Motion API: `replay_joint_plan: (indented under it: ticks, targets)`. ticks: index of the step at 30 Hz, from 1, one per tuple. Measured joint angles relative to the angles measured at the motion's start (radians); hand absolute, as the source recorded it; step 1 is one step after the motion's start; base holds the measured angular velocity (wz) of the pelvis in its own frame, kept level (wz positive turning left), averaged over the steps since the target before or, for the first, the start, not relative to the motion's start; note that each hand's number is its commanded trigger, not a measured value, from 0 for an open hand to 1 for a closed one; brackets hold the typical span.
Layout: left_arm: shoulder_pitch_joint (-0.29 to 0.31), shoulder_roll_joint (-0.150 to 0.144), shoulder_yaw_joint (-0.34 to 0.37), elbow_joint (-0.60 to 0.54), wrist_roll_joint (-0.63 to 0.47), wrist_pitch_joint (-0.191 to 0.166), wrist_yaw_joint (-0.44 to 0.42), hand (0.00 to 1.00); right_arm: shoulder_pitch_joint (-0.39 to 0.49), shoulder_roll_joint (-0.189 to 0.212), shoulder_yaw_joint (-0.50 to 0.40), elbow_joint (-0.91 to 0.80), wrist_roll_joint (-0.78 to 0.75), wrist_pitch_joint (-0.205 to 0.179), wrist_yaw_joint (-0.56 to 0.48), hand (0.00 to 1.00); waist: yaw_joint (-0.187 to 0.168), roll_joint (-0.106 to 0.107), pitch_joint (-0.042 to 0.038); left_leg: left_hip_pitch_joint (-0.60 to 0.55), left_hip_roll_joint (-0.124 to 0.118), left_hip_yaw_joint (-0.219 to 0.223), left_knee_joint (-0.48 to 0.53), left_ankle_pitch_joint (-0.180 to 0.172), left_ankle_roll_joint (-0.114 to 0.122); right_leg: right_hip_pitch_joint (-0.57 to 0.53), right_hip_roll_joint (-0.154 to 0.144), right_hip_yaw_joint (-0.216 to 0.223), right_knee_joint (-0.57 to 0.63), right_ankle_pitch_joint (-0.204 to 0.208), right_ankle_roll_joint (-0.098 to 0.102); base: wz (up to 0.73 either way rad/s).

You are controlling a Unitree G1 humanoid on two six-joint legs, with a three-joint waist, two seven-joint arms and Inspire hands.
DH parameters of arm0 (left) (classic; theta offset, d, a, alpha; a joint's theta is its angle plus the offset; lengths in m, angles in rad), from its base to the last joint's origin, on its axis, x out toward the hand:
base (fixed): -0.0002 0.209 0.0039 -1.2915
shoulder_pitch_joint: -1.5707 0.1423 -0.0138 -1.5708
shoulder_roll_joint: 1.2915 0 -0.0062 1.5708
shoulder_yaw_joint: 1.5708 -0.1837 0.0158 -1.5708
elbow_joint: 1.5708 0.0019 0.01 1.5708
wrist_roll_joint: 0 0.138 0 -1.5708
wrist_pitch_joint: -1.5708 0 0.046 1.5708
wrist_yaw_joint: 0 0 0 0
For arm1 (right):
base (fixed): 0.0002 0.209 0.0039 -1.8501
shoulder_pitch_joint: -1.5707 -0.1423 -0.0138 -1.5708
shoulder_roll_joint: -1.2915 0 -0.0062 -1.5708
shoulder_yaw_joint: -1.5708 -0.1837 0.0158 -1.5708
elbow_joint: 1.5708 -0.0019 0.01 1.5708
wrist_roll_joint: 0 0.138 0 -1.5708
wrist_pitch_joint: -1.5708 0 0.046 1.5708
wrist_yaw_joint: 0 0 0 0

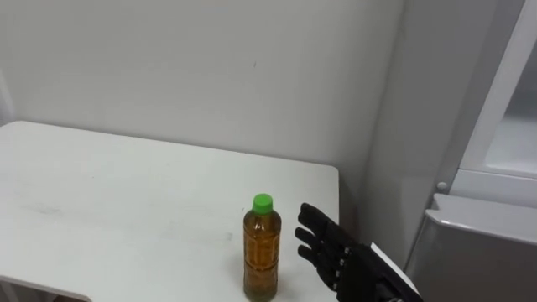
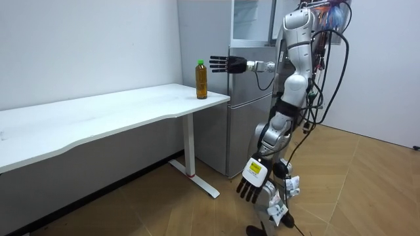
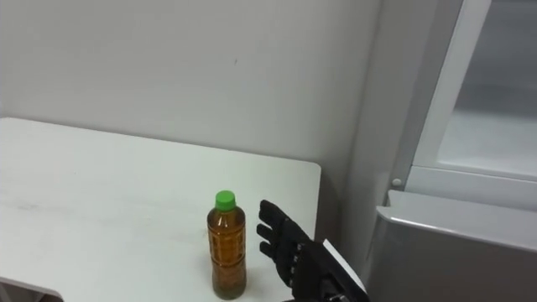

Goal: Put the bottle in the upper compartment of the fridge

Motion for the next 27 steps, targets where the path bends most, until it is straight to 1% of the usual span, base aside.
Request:
replay_joint_plan:
  ticks: [4, 8, 10, 14, 16, 19, 21, 24, 27]
  targets:
    - [-0.001, -0.008, 0.0, 0.0, 0.017, 0.006, 0.001, 0.0, -0.003, -0.001, 0.025, 0.0, -0.001, 0.0, -0.031, 0.0, 0.001, 0.0, -0.0002, -0.001, 0.0, -0.005, 0.003, 0.0, 0.0, 0.002, -0.001, -0.012, 0.0, 0.0, 0.0, 0.04]
    - [-0.006, -0.011, 0.0, 0.0, 0.017, 0.011, 0.001, 0.0, -0.004, -0.001, 0.029, 0.001, -0.001, 0.0, -0.053, 0.0, 0.0, 0.0, -0.0005, -0.001, -0.003, -0.016, 0.006, 0.001, 0.001, 0.008, -0.003, -0.024, 0.0, 0.0, 0.0, 0.09]
    - [-0.006, -0.011, -0.008, -0.001, 0.017, 0.021, 0.001, 0.0, -0.019, 0.001, 0.03, 0.017, 0.001, 0.0, -0.066, 0.0, -0.001, 0.0, -0.0005, -0.001, -0.003, -0.017, 0.008, 0.002, 0.002, 0.011, -0.004, -0.026, 0.0, 0.0, 0.0, 0.05]
    - [-0.003, -0.011, -0.02, -0.008, 0.017, 0.027, 0.001, 0.0, -0.044, 0.007, 0.03, 0.063, 0.001, 0.0, -0.091, 0.0, -0.001, -0.002, -0.0022, -0.001, -0.003, -0.017, 0.009, 0.003, 0.003, 0.013, -0.005, -0.027, 0.0, 0.0, 0.0, 0.0]
    - [0.001, -0.011, -0.027, -0.011, 0.017, 0.028, 0.002, 0.0, -0.063, 0.023, 0.038, 0.116, 0.002, 0.0, -0.111, 0.0, 0.0, -0.006, -0.0055, -0.001, -0.003, -0.016, 0.009, 0.004, 0.003, 0.013, -0.006, -0.027, -0.001, 0.0, 0.0, 0.0]
    - [0.003, -0.011, -0.055, -0.033, 0.016, 0.028, 0.005, 0.0, -0.08, 0.046, 0.052, 0.168, 0.001, -0.001, -0.168, 0.0, 0.003, -0.007, -0.0064, -0.002, -0.006, -0.02, 0.009, 0.006, 0.005, 0.013, -0.008, -0.033, 0.0, 0.0, 0.0, 0.02]
    - [0.002, -0.011, -0.069, -0.04, 0.016, 0.028, 0.007, 0.0, -0.085, 0.046, 0.071, 0.171, 0.001, -0.004, -0.197, 0.0, 0.004, -0.006, -0.0064, -0.003, -0.009, -0.028, 0.009, 0.007, 0.006, 0.013, -0.009, -0.035, 0.001, 0.0, 0.0, 0.08]
    - [-0.001, -0.013, -0.075, -0.045, 0.027, 0.026, 0.006, 0.0, -0.096, 0.048, 0.085, 0.187, 0.0, -0.023, -0.221, 0.0, 0.007, -0.005, -0.0059, -0.008, -0.014, -0.04, 0.009, 0.008, 0.008, 0.013, -0.012, -0.043, 0.001, 0.0, 0.002, 0.1]
    - [-0.001, -0.013, -0.075, -0.05, 0.032, 0.027, 0.005, 0.0, -0.112, 0.049, 0.086, 0.219, 0.0, -0.024, -0.249, 0.0, 0.016, -0.002, -0.0046, -0.009, -0.018, -0.046, 0.009, 0.009, 0.01, 0.016, -0.015, -0.051, 0.001, 0.001, 0.004, 0.08]
